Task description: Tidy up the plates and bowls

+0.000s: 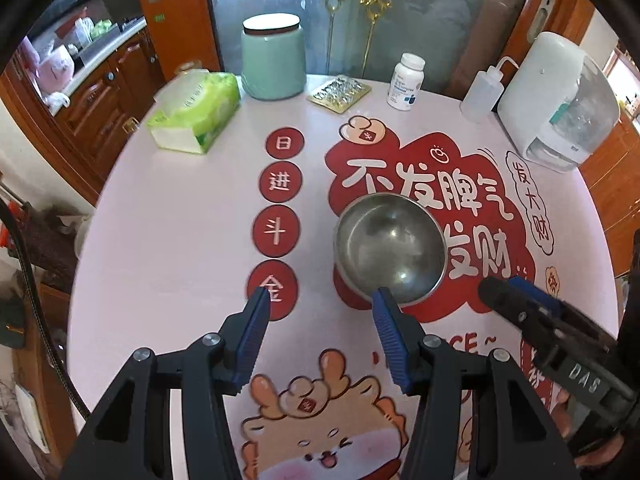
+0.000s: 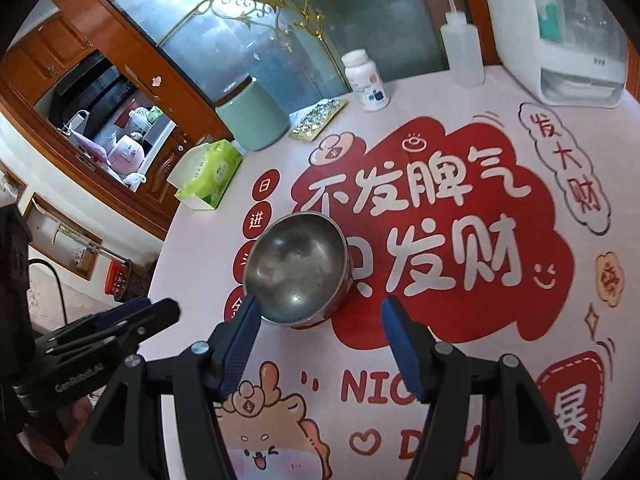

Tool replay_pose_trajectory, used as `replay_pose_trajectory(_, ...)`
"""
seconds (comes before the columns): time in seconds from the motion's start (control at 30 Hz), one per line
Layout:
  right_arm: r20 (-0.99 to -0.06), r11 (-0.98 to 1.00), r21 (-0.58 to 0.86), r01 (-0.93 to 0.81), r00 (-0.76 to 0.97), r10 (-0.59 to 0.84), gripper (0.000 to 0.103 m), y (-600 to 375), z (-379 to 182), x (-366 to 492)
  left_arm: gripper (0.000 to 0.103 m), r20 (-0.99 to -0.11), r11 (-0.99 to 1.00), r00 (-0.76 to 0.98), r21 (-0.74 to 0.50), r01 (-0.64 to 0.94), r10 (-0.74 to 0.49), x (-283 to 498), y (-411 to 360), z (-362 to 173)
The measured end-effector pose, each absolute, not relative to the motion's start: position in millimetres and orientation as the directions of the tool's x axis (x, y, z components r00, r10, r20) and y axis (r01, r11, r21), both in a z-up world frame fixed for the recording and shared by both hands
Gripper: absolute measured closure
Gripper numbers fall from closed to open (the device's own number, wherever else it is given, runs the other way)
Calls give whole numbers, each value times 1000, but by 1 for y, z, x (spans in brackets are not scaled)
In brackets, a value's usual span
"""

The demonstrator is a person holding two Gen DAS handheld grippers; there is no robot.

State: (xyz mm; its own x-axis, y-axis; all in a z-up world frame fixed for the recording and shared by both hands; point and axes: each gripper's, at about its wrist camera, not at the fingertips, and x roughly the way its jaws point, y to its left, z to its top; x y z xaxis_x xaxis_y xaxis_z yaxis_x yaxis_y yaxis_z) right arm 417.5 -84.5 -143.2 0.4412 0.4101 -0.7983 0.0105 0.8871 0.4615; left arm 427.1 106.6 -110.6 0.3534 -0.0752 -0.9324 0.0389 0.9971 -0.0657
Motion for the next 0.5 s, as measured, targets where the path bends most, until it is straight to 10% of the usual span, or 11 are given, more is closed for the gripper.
replay_pose_trajectory(0.5,-777,836,543,80,427,463,43,-88,-196,430,51,-934,991,333,-134,6,-128,445,95,-170)
